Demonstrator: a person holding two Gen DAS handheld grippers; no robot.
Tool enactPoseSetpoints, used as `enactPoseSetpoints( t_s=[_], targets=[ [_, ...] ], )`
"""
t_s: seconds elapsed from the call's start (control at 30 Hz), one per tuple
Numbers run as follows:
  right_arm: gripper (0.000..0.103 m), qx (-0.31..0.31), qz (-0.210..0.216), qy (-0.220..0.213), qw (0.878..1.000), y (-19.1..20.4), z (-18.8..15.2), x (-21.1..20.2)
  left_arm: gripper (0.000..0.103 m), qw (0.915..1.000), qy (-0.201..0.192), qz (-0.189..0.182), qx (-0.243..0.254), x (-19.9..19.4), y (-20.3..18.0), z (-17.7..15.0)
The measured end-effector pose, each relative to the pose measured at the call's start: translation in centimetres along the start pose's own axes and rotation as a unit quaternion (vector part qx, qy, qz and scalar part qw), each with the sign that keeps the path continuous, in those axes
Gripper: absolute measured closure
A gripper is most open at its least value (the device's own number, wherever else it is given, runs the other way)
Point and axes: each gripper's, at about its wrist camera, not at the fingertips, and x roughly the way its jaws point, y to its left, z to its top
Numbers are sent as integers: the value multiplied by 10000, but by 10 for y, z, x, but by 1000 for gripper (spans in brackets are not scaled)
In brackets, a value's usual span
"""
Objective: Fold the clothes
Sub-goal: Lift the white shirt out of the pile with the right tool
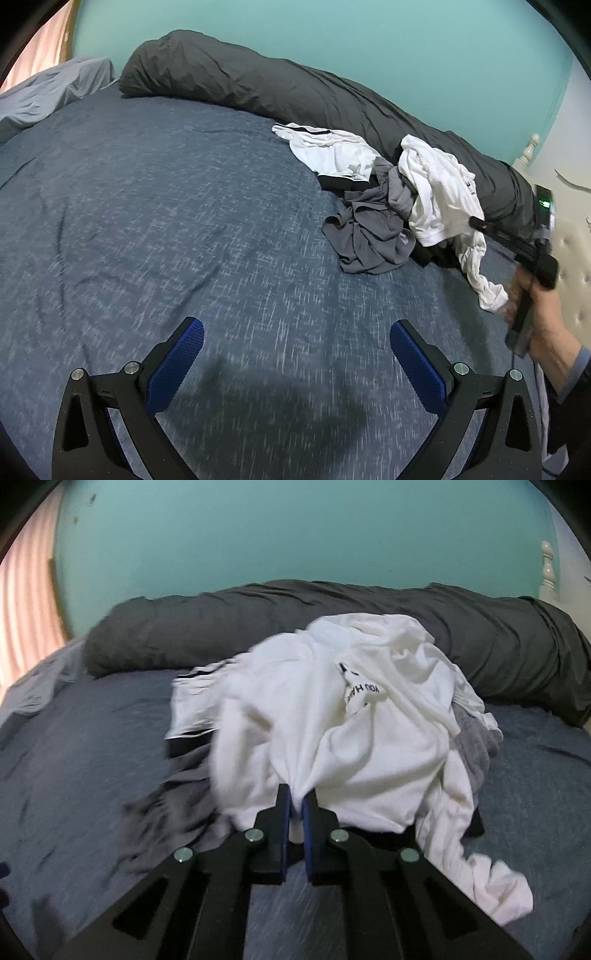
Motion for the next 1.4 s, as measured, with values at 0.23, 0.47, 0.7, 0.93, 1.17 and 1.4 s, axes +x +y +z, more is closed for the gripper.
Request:
enactPoseSetpoints(
  t_s=[0.23,0.47,0.7,0.93,1.17,1.4],
  targets=[
    [98,35,592,-291,9978,41,-13,-94,0,9999,89,47,-83,-47,7,-22],
    [98,330,897,-475,9943,67,-40,-182,0,9999,86,68,2,-100,13,-46],
    [98,347,1063,-587,9920,97,-60,-268,0,10000,22,60,31,-157,17,-64],
    [98,204,1446,-793,9861,139,-58,-349,0,9999,-137,-49,38,-218,17,-75],
    [98,239,1797,-984,9785,180,-54,-417,0,9994,-333,-111,74,-275,22,-83],
    [98,244,1927,-906,9768,207,-68,-447,0,9988,-440,-210,89,-307,27,-95]
  ],
)
